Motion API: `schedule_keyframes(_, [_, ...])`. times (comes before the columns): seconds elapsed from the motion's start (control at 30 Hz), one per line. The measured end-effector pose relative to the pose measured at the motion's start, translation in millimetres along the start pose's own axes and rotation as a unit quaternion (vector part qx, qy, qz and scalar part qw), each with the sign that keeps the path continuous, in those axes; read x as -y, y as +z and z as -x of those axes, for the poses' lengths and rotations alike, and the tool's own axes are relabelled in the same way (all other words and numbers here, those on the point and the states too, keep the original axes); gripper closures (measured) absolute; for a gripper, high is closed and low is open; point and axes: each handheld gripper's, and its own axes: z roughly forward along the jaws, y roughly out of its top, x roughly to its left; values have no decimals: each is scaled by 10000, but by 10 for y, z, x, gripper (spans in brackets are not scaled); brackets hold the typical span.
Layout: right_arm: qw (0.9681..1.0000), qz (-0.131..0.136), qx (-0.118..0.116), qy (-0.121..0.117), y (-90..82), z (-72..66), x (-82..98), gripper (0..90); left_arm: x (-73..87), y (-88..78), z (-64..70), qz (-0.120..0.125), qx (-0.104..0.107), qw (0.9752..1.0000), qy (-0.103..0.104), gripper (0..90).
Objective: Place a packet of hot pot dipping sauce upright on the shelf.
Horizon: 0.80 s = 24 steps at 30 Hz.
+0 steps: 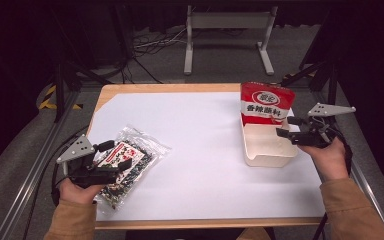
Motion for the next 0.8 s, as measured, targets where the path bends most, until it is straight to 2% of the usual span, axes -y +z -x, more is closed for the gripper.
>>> schedule_keyframes(0.13, [9998, 76, -180, -71, -14, -113, 11, 329, 12, 1, -22, -88, -61, 9999, -63, 107])
schedule_keyframes(0.17, [9992, 141, -361, -111, -21, -204, 32, 339, 15, 0, -30, -116, -77, 9999, -53, 106])
schedule_keyframes(0.2, [9992, 141, -361, -111, -21, -204, 32, 339, 17, 0, -34, -123, -94, 9999, -52, 106])
schedule_keyframes(0.33, [9979, 220, -577, -206, -6, -337, 66, 362, 27, -11, -84, -188, -280, 9994, -100, 98])
schedule_keyframes(0.37, [9977, 204, -591, -249, 3, -362, 72, 364, 32, -12, -83, -213, -293, 9993, -124, 97])
schedule_keyframes(0.5, [9970, 236, -676, -292, 29, -439, 98, 369, 36, -12, -96, -310, -332, 9990, 43, 108])
schedule_keyframes(0.63, [9964, 228, -731, -377, 16, -504, 101, 382, 43, -10, -107, -386, -377, 9985, 123, 117])
schedule_keyframes(0.8, [9952, 265, -816, -477, -13, -575, 94, 382, 56, -19, -138, -437, -395, 9982, 137, 114])
